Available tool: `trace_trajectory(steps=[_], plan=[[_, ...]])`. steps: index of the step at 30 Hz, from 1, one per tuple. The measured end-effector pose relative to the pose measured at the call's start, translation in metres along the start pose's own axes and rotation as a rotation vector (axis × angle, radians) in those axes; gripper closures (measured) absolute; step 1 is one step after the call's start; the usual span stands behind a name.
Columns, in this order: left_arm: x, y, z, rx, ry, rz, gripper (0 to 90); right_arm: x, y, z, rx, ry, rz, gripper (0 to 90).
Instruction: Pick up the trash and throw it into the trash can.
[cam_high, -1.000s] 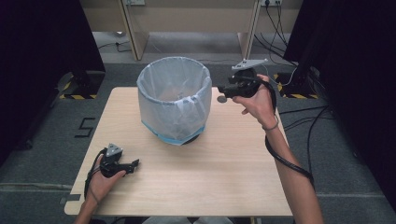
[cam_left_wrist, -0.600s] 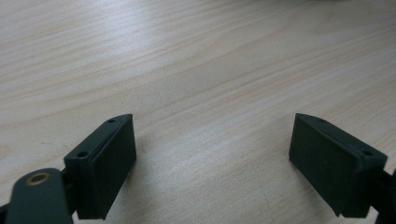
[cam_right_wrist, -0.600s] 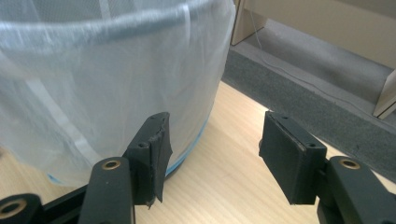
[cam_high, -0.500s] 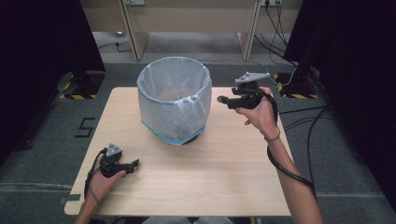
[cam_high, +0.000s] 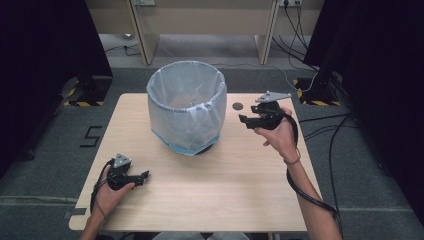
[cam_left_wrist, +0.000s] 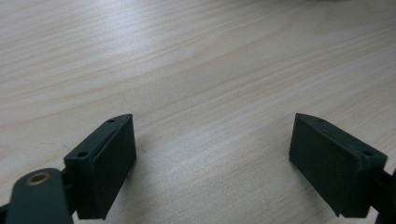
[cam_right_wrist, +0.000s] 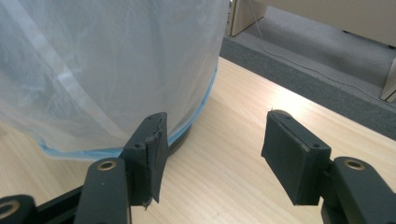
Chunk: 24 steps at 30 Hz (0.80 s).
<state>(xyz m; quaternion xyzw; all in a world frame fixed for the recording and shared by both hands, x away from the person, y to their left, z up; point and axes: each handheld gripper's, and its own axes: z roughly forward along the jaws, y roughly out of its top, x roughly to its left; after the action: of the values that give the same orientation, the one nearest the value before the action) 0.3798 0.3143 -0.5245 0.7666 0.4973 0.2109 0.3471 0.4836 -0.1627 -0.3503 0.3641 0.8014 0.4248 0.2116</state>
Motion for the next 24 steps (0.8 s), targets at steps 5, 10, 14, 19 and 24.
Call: trace_trajectory(steps=[5,10,14,19,24], plan=[[0.0,0.0,0.0,-0.005,0.002,0.0,13.8,0.0,-0.014,0.002,0.004,0.001,0.014,40.0],[0.0,0.0,0.0,-0.005,0.001,0.0,13.8,0.001,-0.026,0.002,0.012,-0.008,0.017,39.6],[0.0,0.0,0.0,-0.004,0.001,0.0,13.8,0.002,-0.035,0.002,0.013,-0.011,0.025,39.5],[0.0,0.0,0.0,-0.004,0.001,0.0,13.8,0.003,-0.044,0.003,0.011,-0.009,0.033,38.9],[0.0,0.0,0.0,-0.004,0.001,0.001,13.8,0.005,-0.053,0.005,0.018,-0.007,0.047,36.6]])
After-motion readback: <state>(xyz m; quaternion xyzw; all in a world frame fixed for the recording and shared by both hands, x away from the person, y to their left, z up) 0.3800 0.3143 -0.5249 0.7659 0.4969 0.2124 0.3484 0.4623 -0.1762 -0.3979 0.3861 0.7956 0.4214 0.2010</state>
